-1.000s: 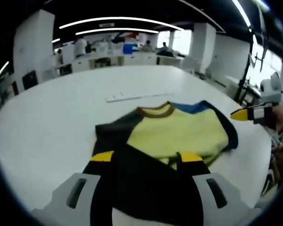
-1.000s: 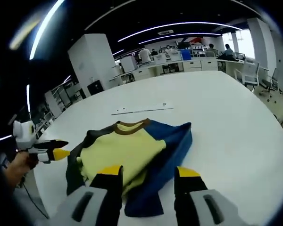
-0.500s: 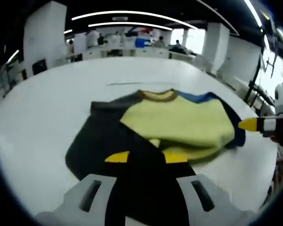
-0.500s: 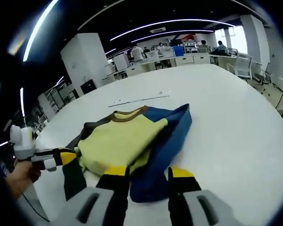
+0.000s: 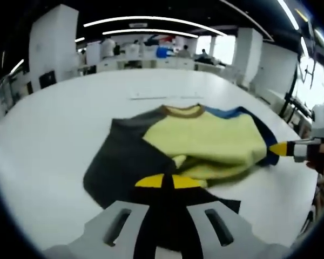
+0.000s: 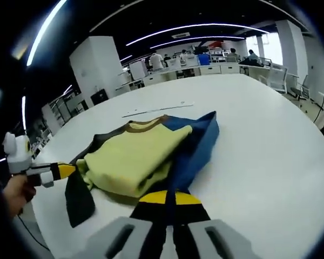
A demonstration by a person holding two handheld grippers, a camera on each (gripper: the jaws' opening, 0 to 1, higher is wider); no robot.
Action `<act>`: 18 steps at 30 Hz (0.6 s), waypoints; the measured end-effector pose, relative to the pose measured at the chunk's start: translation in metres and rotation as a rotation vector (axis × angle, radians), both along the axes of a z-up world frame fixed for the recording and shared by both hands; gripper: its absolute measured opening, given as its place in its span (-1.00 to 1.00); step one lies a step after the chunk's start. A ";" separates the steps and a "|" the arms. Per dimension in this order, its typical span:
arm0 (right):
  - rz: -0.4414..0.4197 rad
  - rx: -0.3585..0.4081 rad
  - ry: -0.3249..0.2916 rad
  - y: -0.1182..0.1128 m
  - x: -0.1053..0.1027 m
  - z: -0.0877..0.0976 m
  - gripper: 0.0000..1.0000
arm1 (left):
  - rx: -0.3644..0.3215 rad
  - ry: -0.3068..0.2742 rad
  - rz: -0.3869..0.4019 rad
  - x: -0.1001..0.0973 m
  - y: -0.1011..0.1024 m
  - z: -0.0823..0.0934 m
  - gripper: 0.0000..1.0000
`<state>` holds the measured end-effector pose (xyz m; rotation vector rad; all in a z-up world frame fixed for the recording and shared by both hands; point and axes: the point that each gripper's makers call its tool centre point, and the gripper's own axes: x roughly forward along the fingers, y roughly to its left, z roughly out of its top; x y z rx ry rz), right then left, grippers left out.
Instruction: Fold the garment on the visible template until the final outline fits inside the template.
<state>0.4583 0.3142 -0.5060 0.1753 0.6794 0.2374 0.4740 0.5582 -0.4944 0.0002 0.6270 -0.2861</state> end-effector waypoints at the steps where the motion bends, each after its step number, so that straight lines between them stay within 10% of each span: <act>1: 0.000 0.001 -0.002 0.000 0.000 0.001 -1.00 | -0.003 0.001 -0.003 -0.001 0.000 0.001 -0.99; 18: 0.007 -0.087 -0.073 -0.036 0.007 0.034 -1.00 | 0.044 -0.028 0.025 0.000 0.049 0.021 -1.00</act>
